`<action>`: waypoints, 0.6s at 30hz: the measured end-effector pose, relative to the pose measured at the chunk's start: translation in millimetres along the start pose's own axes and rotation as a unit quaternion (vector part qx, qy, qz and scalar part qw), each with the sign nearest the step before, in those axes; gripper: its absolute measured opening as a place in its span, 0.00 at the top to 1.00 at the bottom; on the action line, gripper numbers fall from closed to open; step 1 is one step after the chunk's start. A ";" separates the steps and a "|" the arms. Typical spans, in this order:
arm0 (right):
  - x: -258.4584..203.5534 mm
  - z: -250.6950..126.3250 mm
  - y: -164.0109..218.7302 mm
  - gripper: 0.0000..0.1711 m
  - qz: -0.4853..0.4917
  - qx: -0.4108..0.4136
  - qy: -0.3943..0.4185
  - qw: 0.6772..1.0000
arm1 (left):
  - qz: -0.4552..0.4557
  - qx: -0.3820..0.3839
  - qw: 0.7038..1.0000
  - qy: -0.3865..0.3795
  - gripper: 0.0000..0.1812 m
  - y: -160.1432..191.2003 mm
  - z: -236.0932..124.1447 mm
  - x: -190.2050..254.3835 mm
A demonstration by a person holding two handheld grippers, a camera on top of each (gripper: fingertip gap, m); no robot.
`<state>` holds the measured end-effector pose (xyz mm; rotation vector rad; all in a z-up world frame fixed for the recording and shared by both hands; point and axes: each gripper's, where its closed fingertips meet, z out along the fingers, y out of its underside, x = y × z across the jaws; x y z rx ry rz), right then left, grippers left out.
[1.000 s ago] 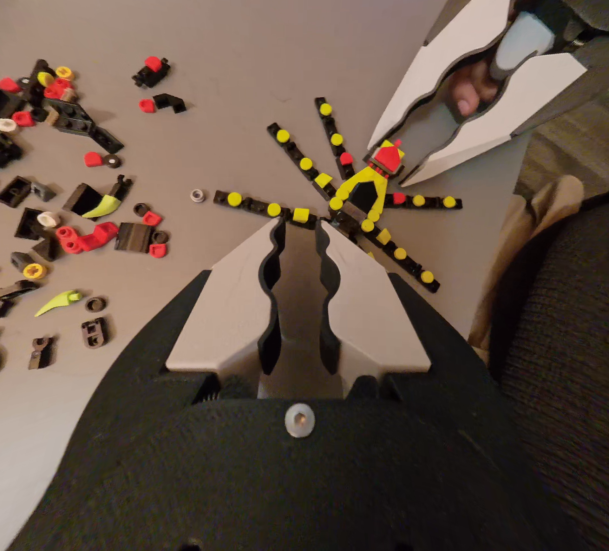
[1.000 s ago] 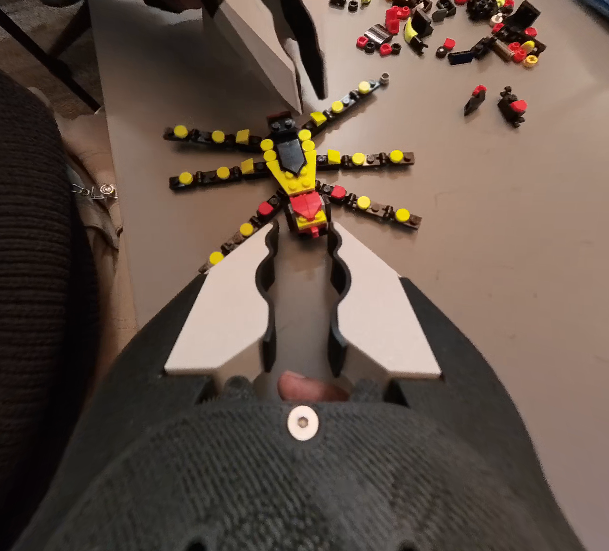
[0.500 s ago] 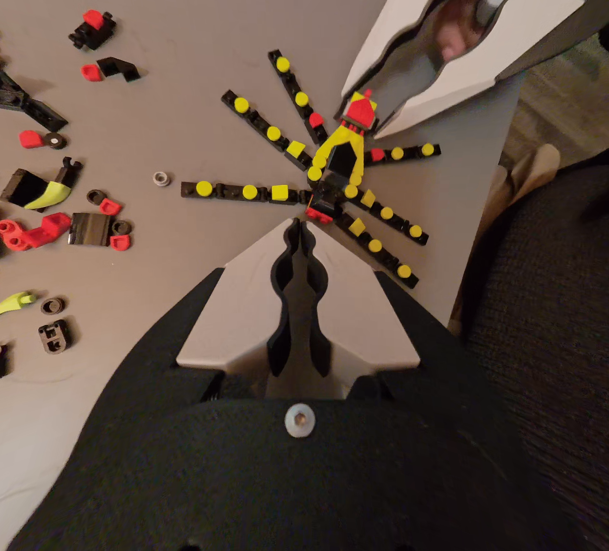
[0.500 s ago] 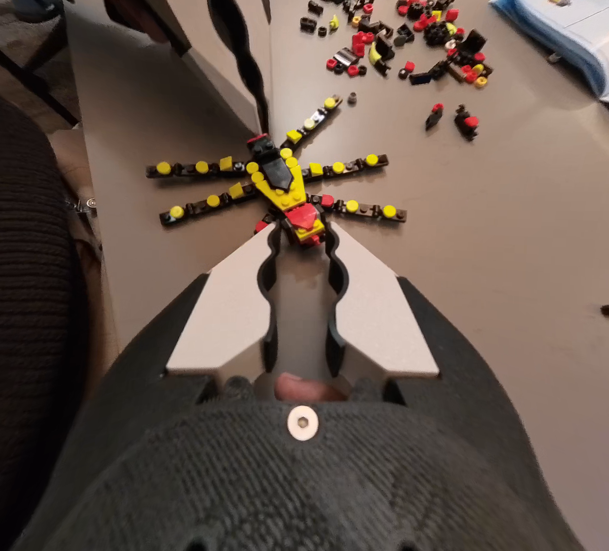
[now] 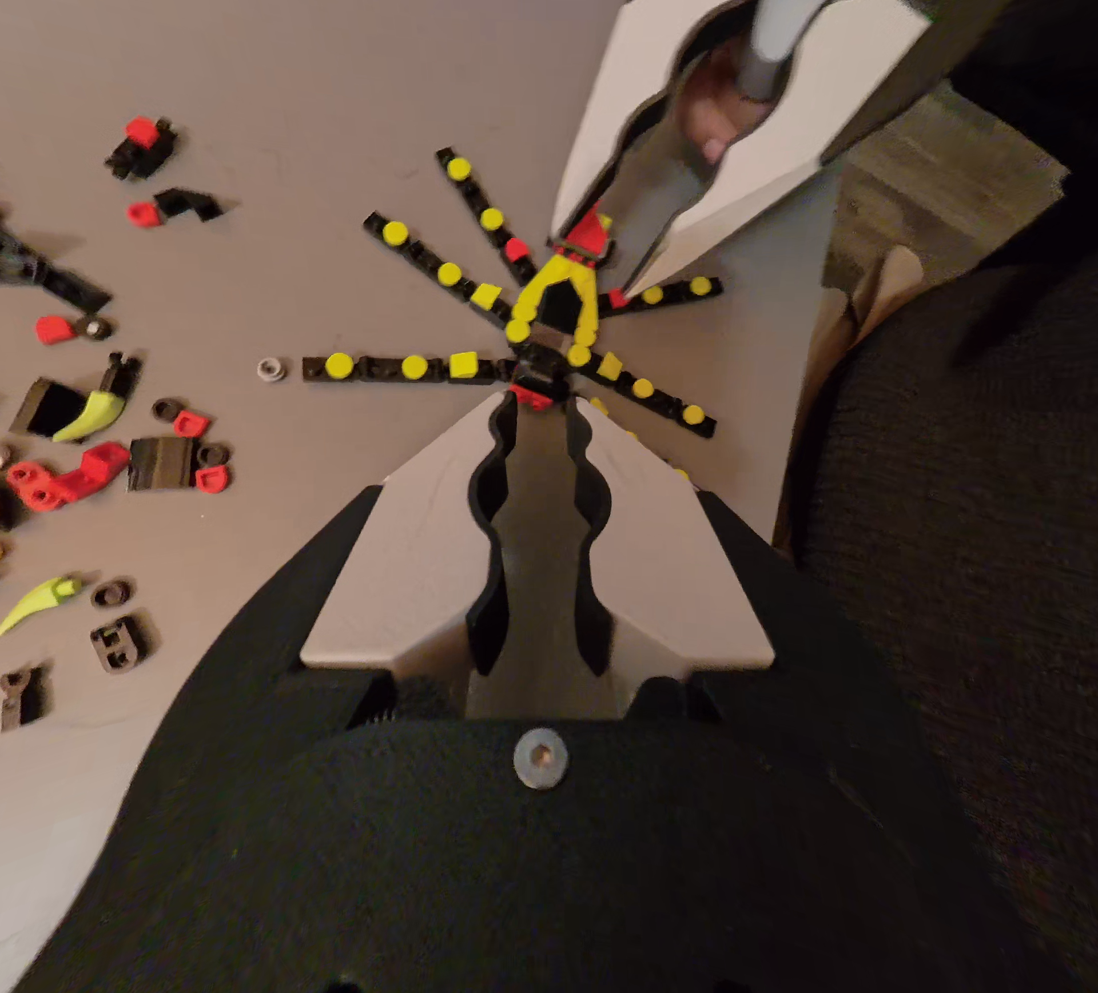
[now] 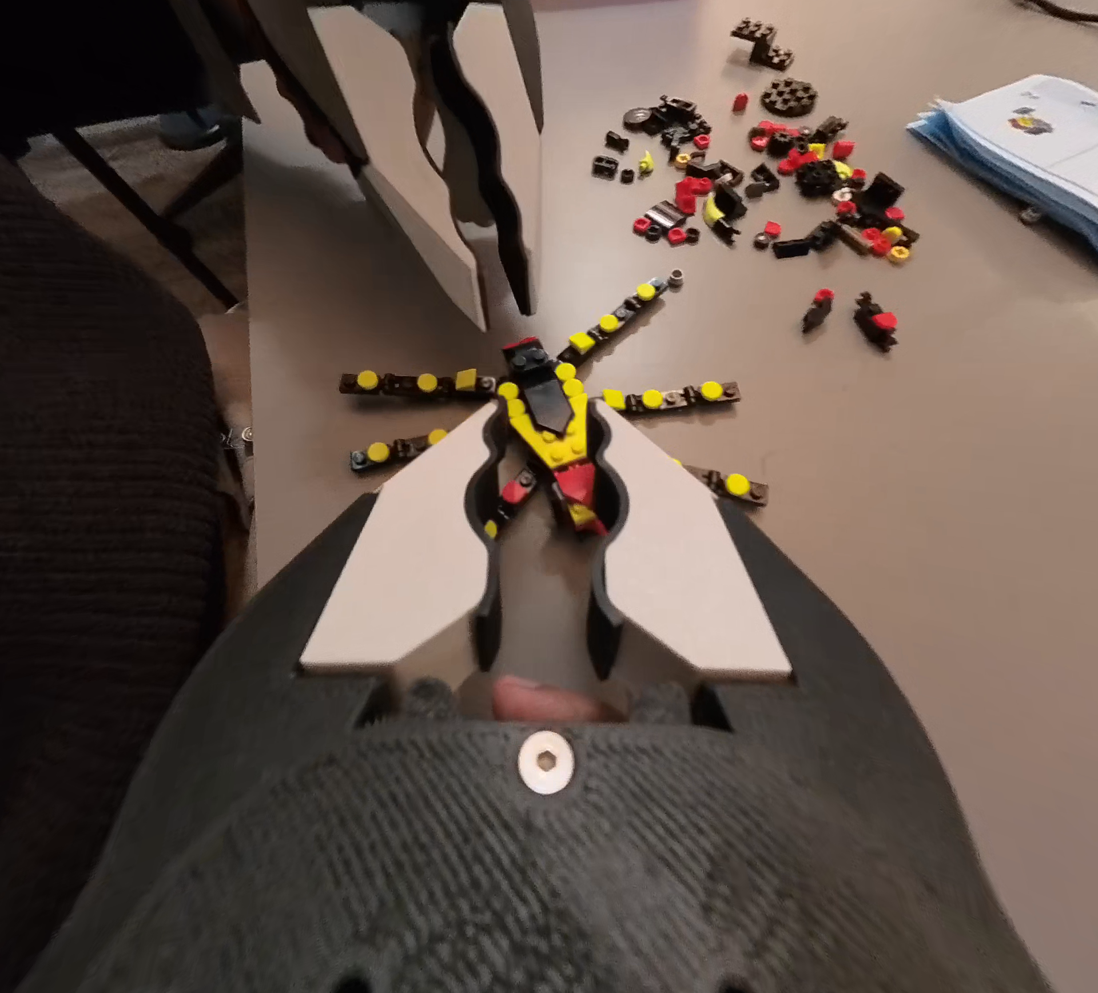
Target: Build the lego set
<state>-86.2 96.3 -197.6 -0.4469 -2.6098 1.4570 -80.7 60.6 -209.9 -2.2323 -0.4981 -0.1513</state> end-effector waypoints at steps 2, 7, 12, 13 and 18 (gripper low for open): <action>-1.4 5.5 6.7 0.85 -0.010 -0.021 -0.002 1.000 | 0.044 0.009 0.999 0.015 0.88 -2.3 -0.3 11.0; -0.8 8.4 13.2 0.87 -0.015 -0.035 0.006 0.999 | 0.166 -0.006 0.986 0.017 0.95 7.9 4.2 30.8; 0.3 9.5 12.8 0.89 -0.014 -0.029 0.017 0.999 | 0.179 -0.035 0.981 0.072 0.95 21.6 6.1 51.8; 0.2 9.8 12.6 0.89 -0.015 -0.029 0.018 0.999 | 0.178 -0.043 0.980 0.081 0.95 24.6 6.4 54.5; 1.2 10.5 12.7 0.90 -0.024 -0.025 0.031 0.999 | 0.189 -0.091 0.975 0.075 0.95 44.3 14.5 53.3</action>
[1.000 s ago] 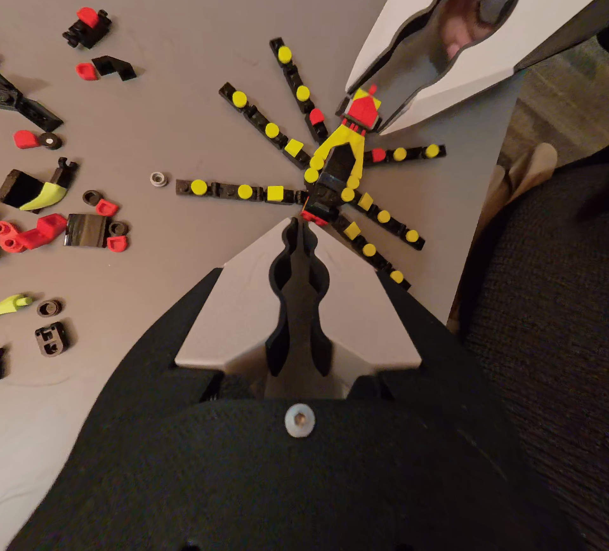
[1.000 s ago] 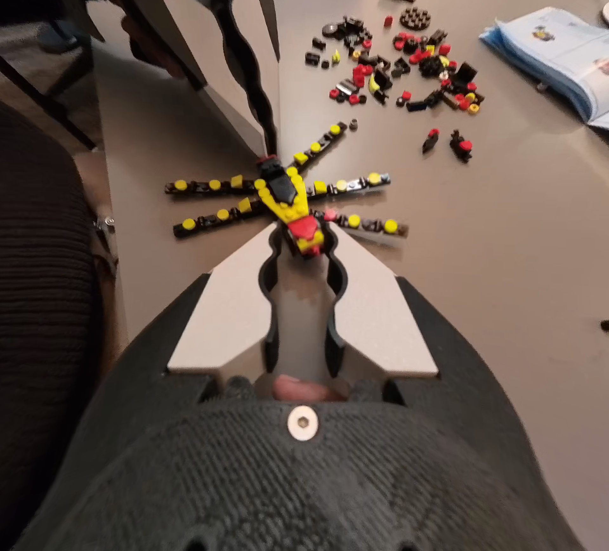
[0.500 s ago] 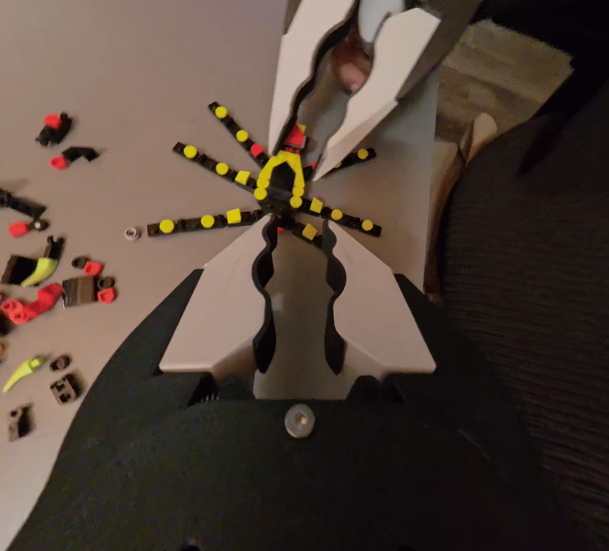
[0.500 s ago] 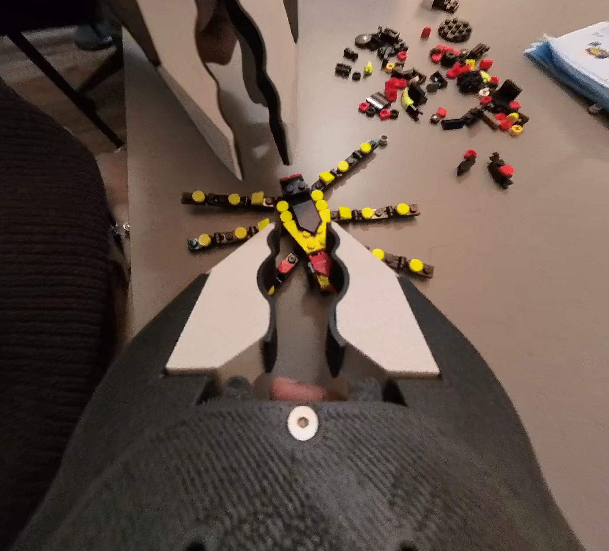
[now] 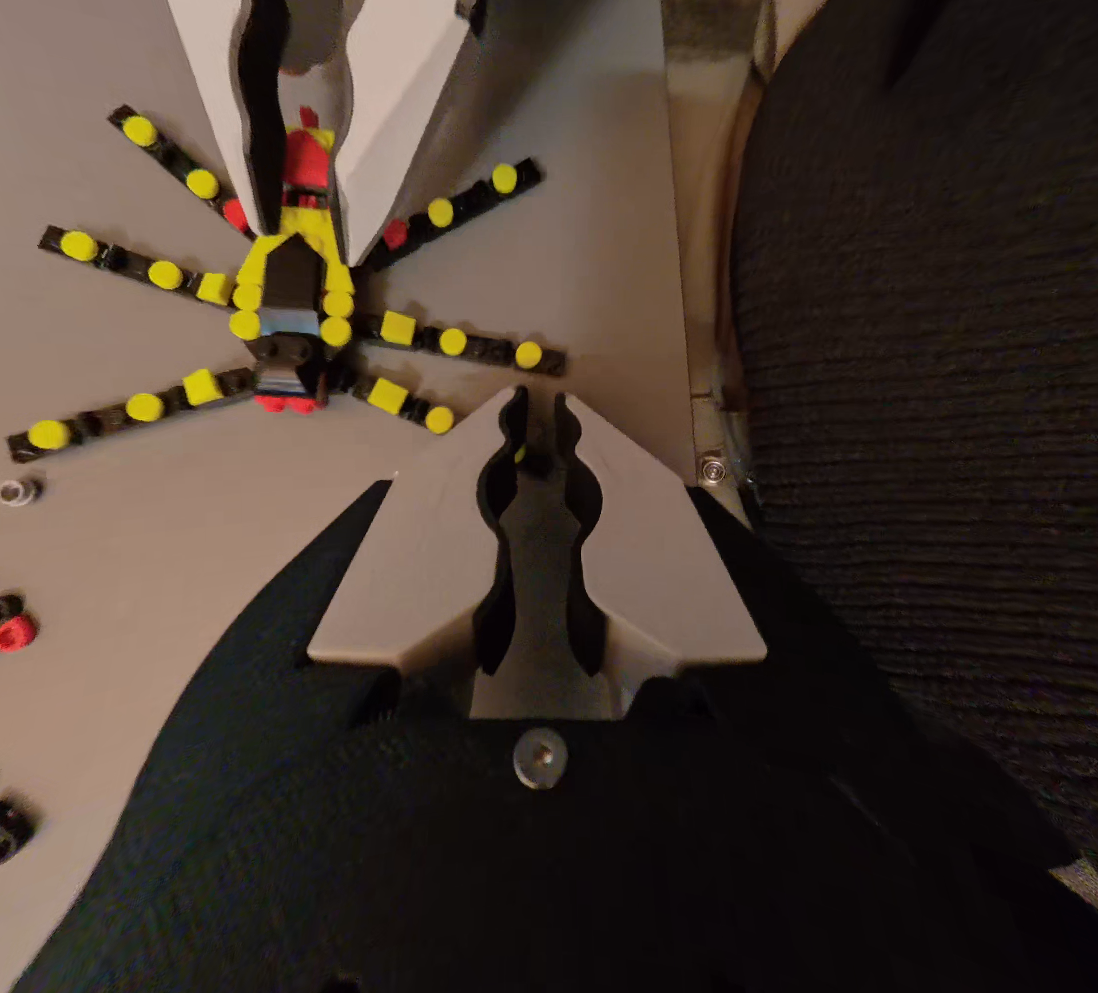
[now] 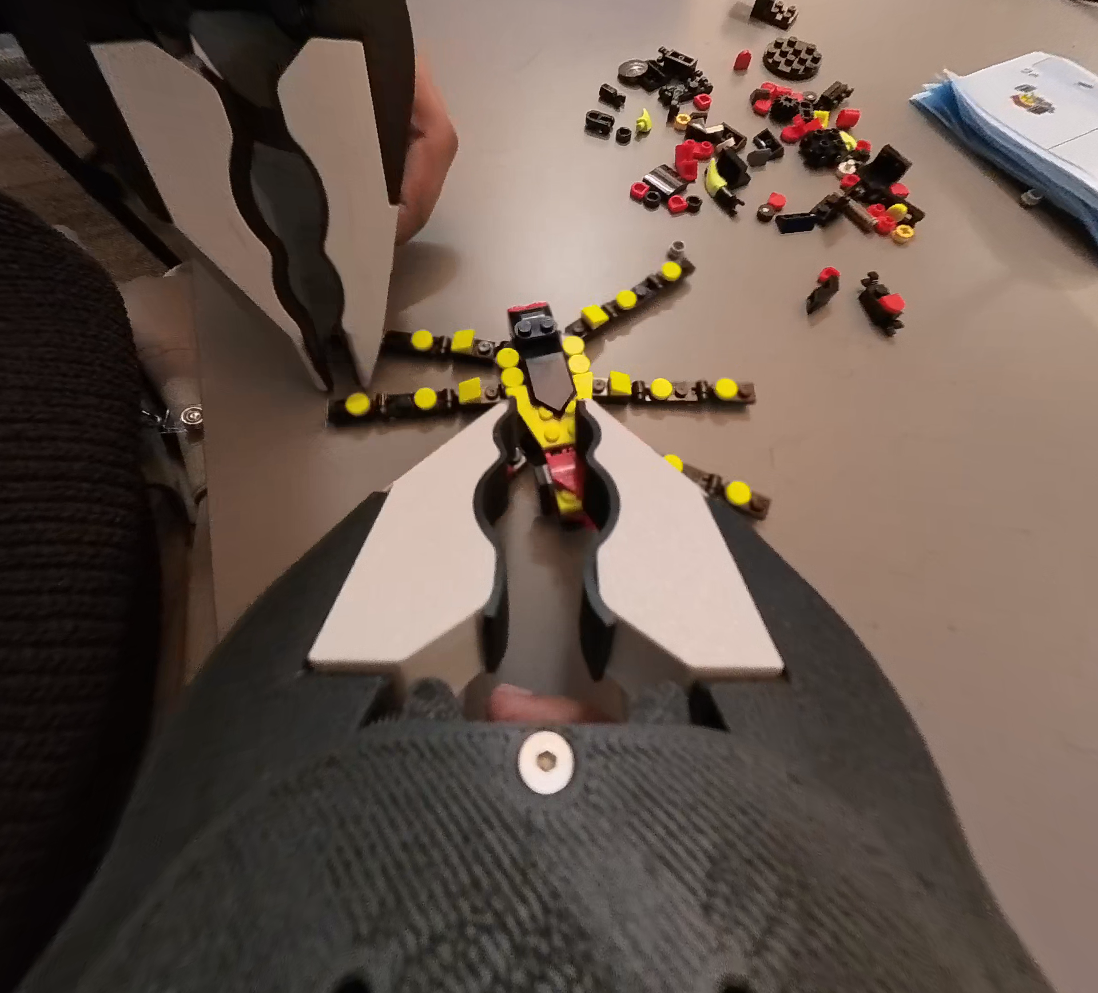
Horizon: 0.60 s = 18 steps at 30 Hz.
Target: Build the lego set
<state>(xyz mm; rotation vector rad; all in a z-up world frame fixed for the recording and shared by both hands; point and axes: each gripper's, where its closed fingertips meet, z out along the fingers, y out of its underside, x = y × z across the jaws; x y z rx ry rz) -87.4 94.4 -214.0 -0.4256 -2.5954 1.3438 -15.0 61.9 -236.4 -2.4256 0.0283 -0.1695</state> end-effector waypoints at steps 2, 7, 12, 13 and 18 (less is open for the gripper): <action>0.3 0.4 0.1 0.90 -0.008 -0.001 0.006 1.000 | 0.002 -0.007 1.000 0.007 0.95 1.1 -1.1 2.6; 0.4 0.5 0.2 0.90 -0.013 -0.001 0.010 1.000 | -0.013 0.027 0.999 0.011 0.94 -10.2 -18.0 -0.2; 0.5 0.5 0.2 0.90 -0.012 0.000 0.009 1.000 | -0.030 0.011 0.999 -0.021 0.94 2.5 -22.0 -16.3; 0.4 0.5 0.3 0.90 -0.013 0.000 0.010 1.000 | -0.030 -0.002 0.999 -0.022 0.94 7.3 -19.3 -16.8; 0.6 0.4 0.4 0.90 -0.012 0.000 0.009 1.000 | -0.023 -0.007 1.000 -0.017 0.94 8.0 -17.7 -14.0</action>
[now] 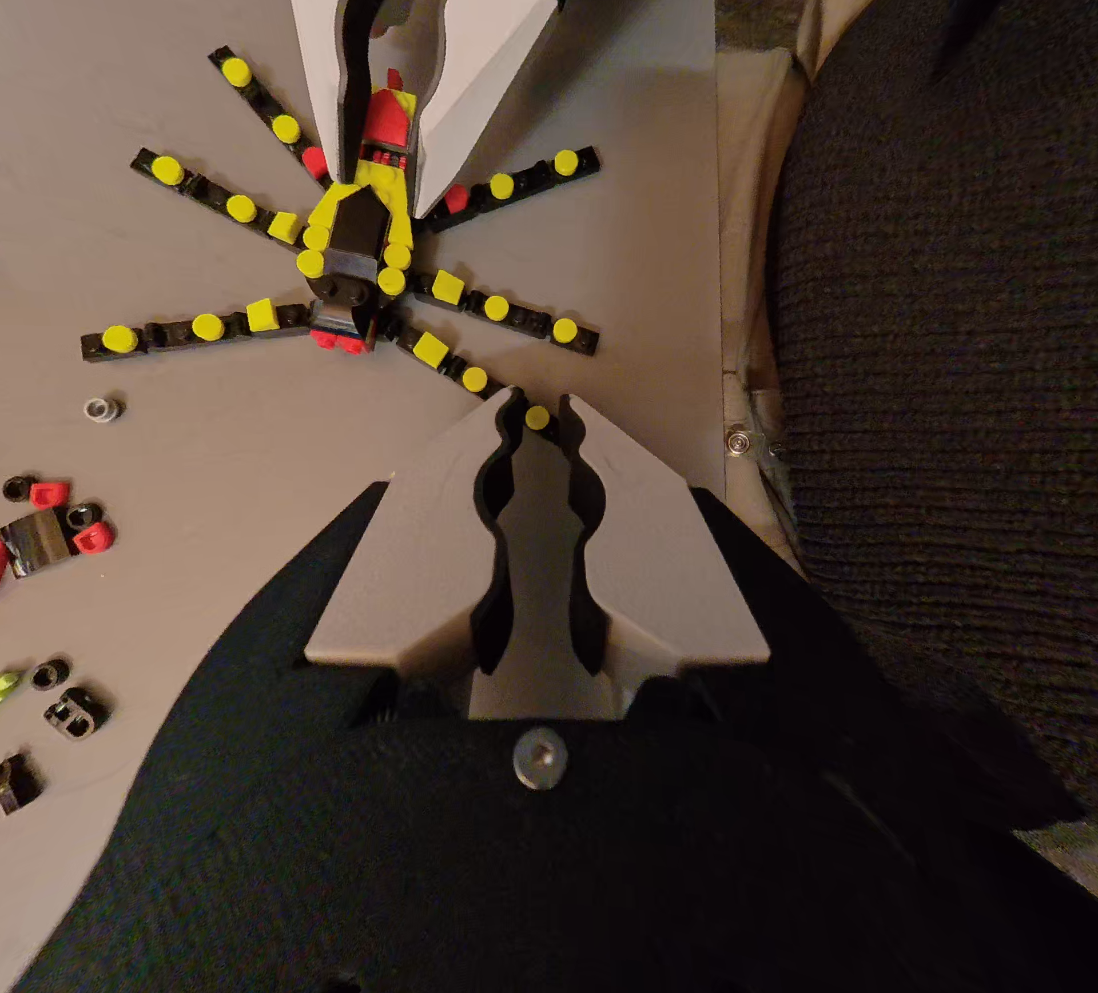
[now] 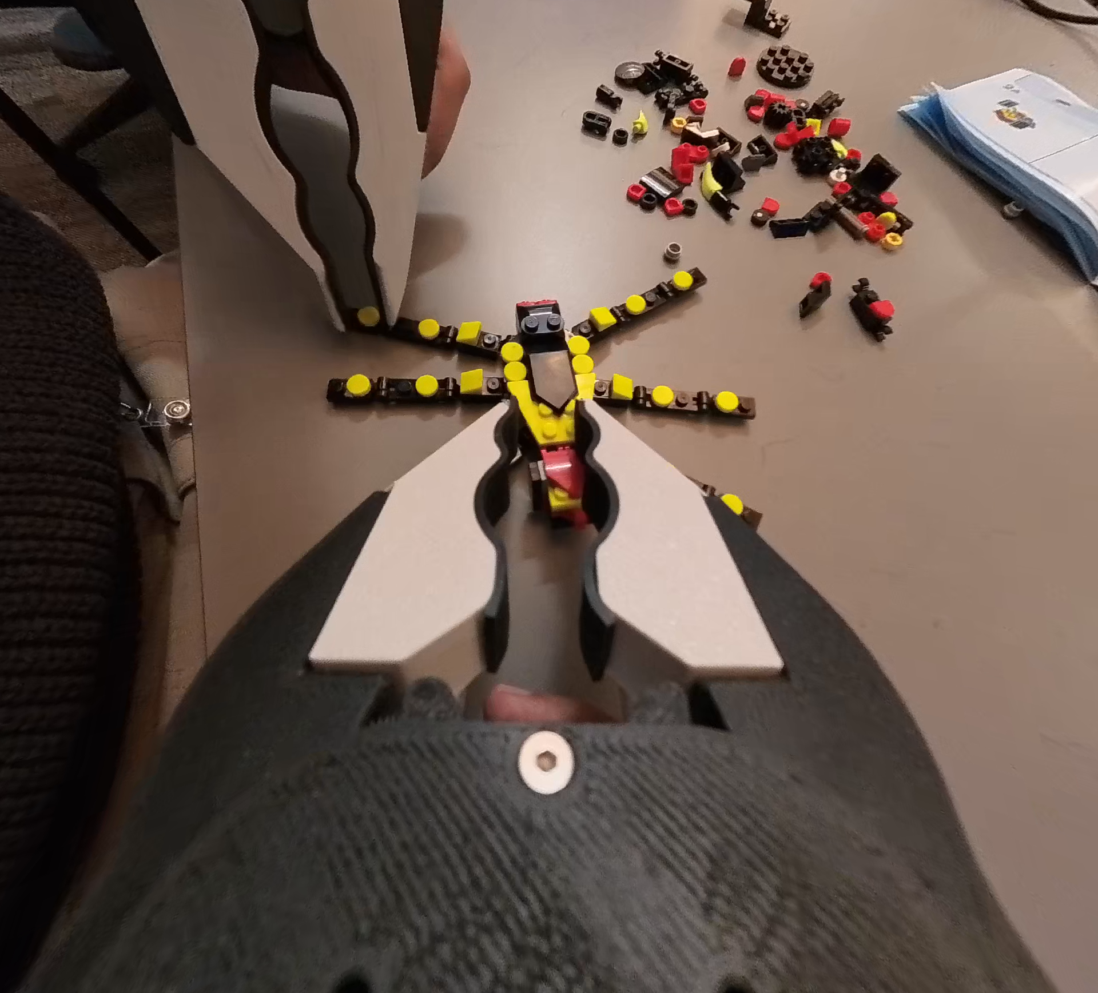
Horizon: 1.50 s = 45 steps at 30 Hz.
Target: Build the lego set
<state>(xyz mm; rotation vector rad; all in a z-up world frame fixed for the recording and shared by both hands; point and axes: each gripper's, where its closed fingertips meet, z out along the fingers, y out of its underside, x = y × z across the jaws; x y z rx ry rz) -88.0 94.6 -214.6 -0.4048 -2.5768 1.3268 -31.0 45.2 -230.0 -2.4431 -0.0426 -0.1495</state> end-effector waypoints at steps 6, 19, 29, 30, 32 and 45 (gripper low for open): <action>0.0 -0.2 0.0 0.90 0.001 0.001 -0.001 1.000 | -0.010 0.008 1.000 0.014 0.94 -1.0 0.2 1.2; -0.3 -1.2 0.2 0.90 0.021 0.003 -0.003 1.000 | -0.028 0.037 0.998 -0.047 0.87 -8.2 -3.1 -25.1; -9.1 -4.9 0.0 0.84 0.054 -0.011 -0.036 0.998 | -0.036 0.013 0.994 -0.100 0.83 0.8 1.0 -43.3; -7.7 -5.1 0.6 0.84 0.050 -0.013 -0.032 0.998 | -0.037 0.013 0.993 -0.107 0.83 1.0 0.3 -45.9; -3.3 -5.6 2.2 0.83 0.046 -0.015 -0.021 0.999 | -0.040 0.016 0.992 -0.122 0.85 0.2 -1.4 -51.5; -11.4 0.0 12.6 0.82 0.032 -0.045 -0.035 0.998 | -0.066 0.034 0.984 -0.160 0.83 4.0 -7.6 -74.0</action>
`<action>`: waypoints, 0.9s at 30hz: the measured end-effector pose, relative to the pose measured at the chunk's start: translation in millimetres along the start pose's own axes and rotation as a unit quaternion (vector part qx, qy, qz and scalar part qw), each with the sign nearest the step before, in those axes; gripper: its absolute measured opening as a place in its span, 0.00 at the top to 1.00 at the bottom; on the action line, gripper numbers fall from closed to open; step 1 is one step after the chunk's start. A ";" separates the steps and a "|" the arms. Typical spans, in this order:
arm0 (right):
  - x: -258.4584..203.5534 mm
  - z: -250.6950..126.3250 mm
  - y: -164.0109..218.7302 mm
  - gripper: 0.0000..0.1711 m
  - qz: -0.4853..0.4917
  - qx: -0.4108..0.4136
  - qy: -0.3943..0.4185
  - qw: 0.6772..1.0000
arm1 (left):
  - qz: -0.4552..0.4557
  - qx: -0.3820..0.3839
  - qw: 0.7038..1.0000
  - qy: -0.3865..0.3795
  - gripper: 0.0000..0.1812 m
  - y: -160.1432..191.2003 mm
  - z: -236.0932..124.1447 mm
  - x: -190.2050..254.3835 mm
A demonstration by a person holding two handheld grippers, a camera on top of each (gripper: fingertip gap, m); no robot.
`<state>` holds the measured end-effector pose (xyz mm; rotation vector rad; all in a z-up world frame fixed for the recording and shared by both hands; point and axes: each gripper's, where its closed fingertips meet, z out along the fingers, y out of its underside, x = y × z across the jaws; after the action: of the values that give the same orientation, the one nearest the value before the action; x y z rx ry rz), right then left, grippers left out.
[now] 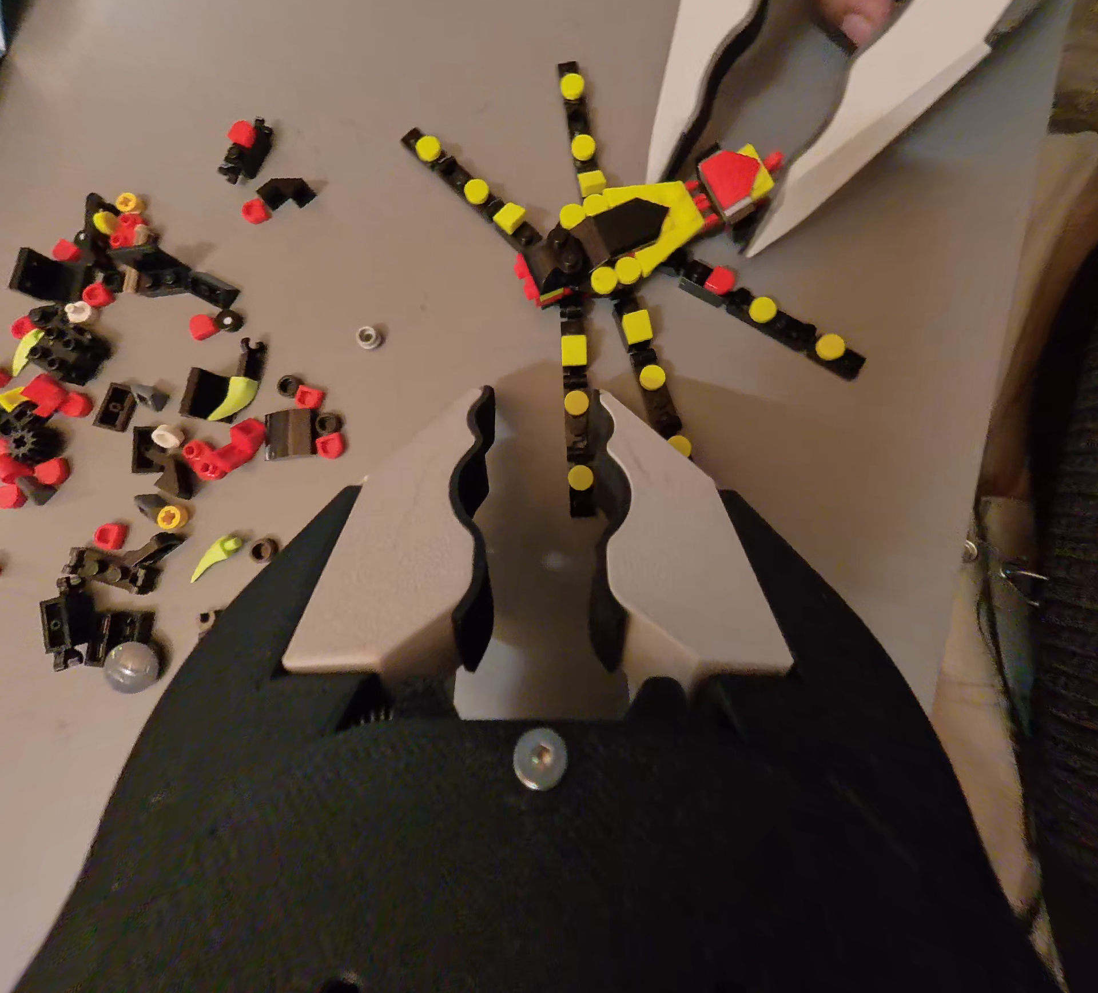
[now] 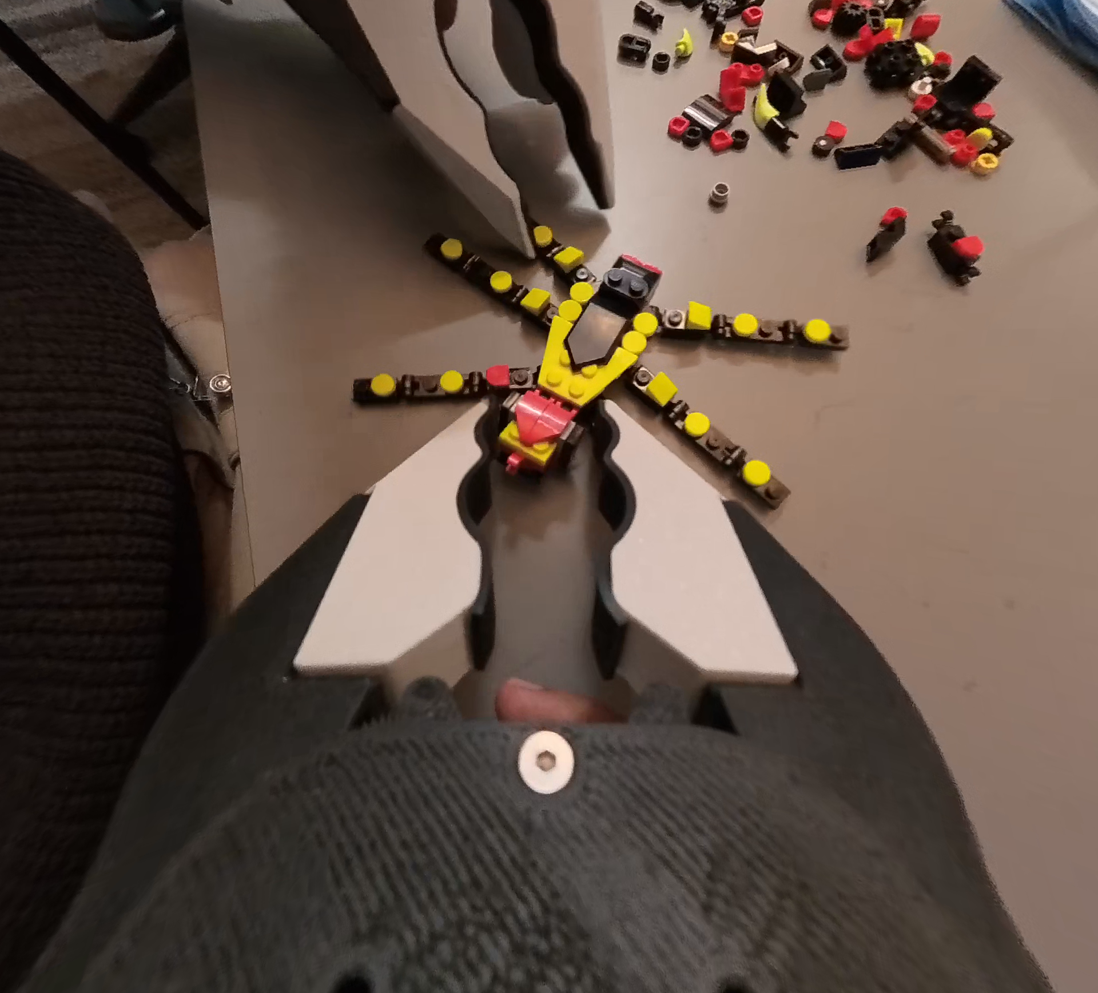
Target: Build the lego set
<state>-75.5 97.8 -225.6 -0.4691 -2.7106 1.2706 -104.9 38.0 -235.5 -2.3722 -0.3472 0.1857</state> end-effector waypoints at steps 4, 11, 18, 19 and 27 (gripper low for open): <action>-1.8 0.0 -0.1 0.83 -0.002 -0.001 -0.004 1.000 | -0.012 0.008 1.000 0.005 0.82 0.1 -0.3 -3.4; 8.6 -6.1 -11.2 0.79 0.004 0.022 0.029 0.999 | 0.007 0.008 0.999 0.038 0.91 0.6 -0.5 11.1; 16.2 -1.0 -11.8 0.80 0.003 0.010 0.061 0.998 | 0.005 0.008 0.996 0.086 0.93 -6.5 4.9 38.4; 15.5 0.4 -9.4 0.80 0.000 0.003 0.059 0.998 | 0.004 0.008 0.995 0.098 0.92 -7.6 5.5 44.1; 16.6 2.7 -5.2 0.81 0.002 -0.003 0.057 0.998 | 0.010 0.010 0.995 0.102 0.91 -12.2 9.3 53.7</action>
<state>-93.0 98.0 -223.9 -0.5297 -2.6223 1.1980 -58.3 68.6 -235.8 -2.3503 -0.2225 -0.0439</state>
